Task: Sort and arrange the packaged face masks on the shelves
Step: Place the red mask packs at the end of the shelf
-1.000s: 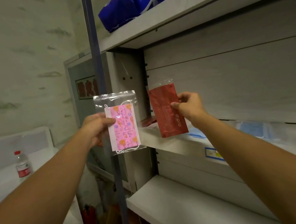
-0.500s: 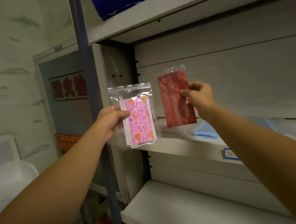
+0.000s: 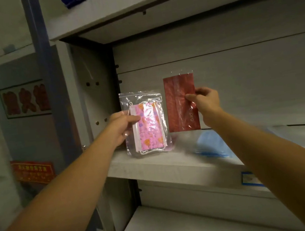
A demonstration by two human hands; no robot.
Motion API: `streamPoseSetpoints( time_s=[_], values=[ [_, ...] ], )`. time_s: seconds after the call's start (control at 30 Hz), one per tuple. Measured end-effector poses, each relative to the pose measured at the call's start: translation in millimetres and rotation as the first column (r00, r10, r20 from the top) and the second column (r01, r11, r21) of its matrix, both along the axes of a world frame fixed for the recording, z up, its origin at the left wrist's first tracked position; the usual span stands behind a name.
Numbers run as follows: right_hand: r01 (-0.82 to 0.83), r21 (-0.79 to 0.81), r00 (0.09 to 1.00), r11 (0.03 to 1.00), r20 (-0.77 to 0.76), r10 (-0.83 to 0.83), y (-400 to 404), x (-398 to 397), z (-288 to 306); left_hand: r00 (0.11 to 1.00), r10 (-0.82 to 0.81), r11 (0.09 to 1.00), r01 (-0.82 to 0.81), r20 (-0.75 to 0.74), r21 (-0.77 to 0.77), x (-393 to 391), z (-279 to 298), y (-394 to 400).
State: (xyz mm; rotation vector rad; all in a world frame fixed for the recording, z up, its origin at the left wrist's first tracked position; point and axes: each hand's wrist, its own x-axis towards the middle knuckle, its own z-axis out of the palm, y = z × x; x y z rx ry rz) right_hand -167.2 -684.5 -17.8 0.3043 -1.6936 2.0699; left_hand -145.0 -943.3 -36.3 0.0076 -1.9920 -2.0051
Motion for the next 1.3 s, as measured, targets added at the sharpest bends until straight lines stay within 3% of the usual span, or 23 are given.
streamPoseSetpoints(
  time_s=[0.3,0.5,0.77,0.97,1.3],
  values=[
    [0.034,-0.241,0.998,0.97,0.067,-0.018,14.8,-33.3,-9.5,0.988,-0.106,0.987,0.117,0.11,-0.105,-69.5,-24.8,13.7],
    [0.088,-0.308,0.995,0.947,0.075,-0.068,10.7,-52.1,-15.1,0.98,-0.133,0.92,0.177,0.146,-0.349,-99.7,-37.3,7.4],
    [0.105,-0.229,0.993,0.968,0.084,-0.088,9.6,-67.6,-32.4,0.984,-0.12,0.695,0.179,0.134,-0.696,-120.2,-51.0,0.3],
    [0.106,-0.167,0.991,0.98,0.096,-0.091,10.5,-68.7,-38.5,0.989,-0.14,0.579,0.124,0.052,-0.806,-121.5,-53.1,3.9],
    [0.125,-0.02,0.987,0.992,0.105,-0.122,2.2,-63.6,-37.4,0.989,-0.125,0.484,-0.011,-0.082,-0.875,-119.9,-49.6,1.5]
  ],
)
